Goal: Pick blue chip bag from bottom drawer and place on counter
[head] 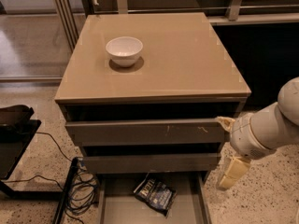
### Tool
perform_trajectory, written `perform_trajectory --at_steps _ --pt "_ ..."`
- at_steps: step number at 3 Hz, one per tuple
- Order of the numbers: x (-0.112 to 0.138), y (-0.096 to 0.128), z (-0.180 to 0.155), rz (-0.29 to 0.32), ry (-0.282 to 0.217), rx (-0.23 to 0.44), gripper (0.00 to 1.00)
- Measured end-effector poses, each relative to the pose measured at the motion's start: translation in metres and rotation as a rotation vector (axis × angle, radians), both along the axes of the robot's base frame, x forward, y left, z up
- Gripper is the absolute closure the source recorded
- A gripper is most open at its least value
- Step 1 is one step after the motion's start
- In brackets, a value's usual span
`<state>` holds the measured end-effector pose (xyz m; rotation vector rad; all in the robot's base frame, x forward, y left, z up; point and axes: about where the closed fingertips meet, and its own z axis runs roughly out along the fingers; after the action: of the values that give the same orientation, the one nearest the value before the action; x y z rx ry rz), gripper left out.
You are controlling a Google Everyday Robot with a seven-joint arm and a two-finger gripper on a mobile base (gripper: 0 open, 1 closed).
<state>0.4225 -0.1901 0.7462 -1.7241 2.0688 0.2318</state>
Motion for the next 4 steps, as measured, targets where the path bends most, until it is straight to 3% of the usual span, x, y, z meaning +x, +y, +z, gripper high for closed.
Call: perform_trajectory --at_steps 1,2,4 --pt "0.0 0.0 0.0 0.0 0.0 0.0 0.0" --pt "-0.004 0.011 -0.012 0.04 0.01 0.022 0.0" --pt "-0.008 0.028 -0.114 0.086 0.048 0.152 0.0"
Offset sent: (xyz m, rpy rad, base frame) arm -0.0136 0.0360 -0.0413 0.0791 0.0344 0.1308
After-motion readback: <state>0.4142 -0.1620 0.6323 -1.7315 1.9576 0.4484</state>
